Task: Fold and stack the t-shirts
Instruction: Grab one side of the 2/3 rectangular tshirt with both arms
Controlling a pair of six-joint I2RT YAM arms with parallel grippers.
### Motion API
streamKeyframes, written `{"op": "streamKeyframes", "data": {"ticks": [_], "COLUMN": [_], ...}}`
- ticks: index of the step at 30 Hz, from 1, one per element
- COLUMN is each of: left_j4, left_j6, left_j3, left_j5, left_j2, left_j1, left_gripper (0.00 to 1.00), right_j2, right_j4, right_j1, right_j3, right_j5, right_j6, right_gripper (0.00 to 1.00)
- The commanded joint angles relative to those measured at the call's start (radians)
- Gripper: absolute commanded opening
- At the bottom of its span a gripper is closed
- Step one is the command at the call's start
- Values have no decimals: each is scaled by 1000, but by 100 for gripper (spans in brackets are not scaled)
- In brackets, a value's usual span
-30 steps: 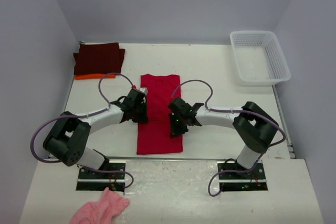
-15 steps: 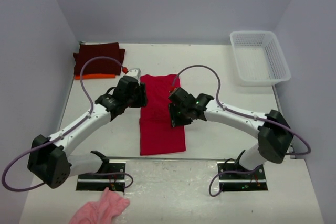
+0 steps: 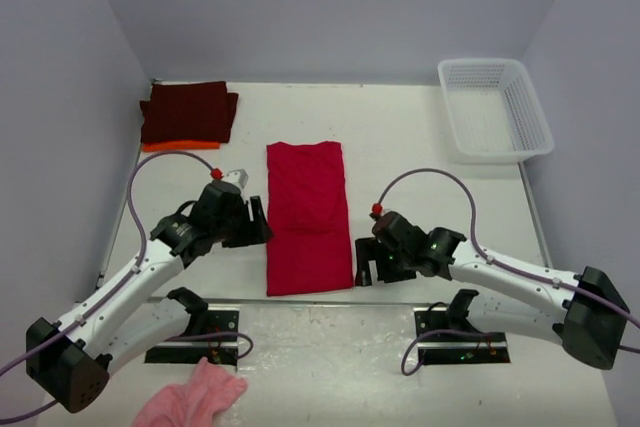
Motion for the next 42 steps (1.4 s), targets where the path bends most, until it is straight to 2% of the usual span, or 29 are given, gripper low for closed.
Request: {"op": "streamKeyframes", "data": {"ticks": [1,4,8,19,23,31,38,42], "left_j4": [-47,-62,-66,-66,-64,-53,-52,-53], "left_j6": [-70,-76,-85,-117,-116,-105,-91,-85], "left_j3": [-54,-93,-165,-228,-237,-222,-220,-215], "left_j5": [109,143,166,180,166,151,156,151], "left_j2": [-59,-73,-108,-141,-107,-81,-61,-52], "left_j1": [-5,-5,-11,-23,-49,-68,-69,-72], "left_gripper": [66,61,61,61,61,61,61,61], "right_j2": [-29,-21,3,151,232,231,212,238], "right_j4": [168,256,317,425,474,511,500,523], "right_j1": [5,5,7,5,5,7,7,7], "right_j3": [-108,-187,-232,-195,-194,-248,-263,-263], "right_j5": [-72,-81,-76,-79,-87,-64,-41,-50], "right_j6": [86,106,114,160,177,241,258,263], "right_gripper": [88,88,86,85,82,69,62,51]}}
